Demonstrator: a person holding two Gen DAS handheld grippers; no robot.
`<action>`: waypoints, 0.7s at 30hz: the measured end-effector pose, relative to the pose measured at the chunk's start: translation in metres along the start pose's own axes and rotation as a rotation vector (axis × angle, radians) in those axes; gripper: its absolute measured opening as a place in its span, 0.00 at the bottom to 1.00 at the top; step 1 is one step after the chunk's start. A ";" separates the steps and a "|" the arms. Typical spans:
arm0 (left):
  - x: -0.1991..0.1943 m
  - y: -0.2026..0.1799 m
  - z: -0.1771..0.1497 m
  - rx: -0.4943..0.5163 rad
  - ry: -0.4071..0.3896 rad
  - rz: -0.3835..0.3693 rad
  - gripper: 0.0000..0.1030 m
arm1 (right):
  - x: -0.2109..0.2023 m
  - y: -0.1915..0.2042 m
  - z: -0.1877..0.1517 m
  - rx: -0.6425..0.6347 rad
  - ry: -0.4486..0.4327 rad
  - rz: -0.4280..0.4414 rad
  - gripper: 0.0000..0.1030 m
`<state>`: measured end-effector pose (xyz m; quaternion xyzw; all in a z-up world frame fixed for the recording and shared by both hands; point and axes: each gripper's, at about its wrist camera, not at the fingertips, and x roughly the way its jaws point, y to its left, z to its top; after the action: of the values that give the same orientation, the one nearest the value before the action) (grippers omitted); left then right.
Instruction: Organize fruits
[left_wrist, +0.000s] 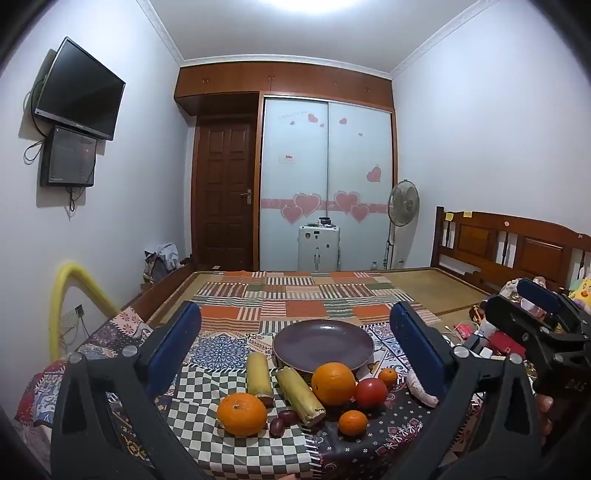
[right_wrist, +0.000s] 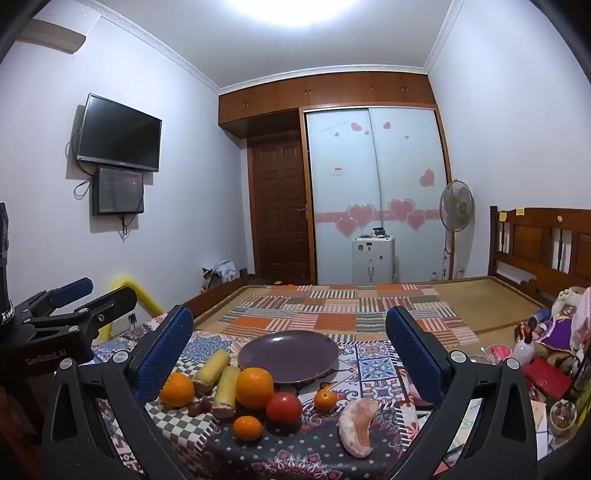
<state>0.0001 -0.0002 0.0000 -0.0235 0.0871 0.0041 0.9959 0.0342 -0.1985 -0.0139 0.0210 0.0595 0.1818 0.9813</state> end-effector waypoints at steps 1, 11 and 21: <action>0.000 0.000 0.000 -0.004 0.002 -0.001 1.00 | 0.000 0.000 0.000 -0.001 0.000 -0.001 1.00; 0.003 -0.005 0.000 0.032 -0.007 0.003 1.00 | 0.004 -0.001 -0.003 -0.010 0.009 -0.002 1.00; 0.004 -0.010 -0.004 0.061 -0.031 -0.006 1.00 | 0.008 -0.001 -0.005 -0.002 0.007 -0.007 1.00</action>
<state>0.0038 -0.0103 -0.0043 0.0066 0.0718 -0.0011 0.9974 0.0414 -0.1961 -0.0200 0.0192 0.0626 0.1787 0.9817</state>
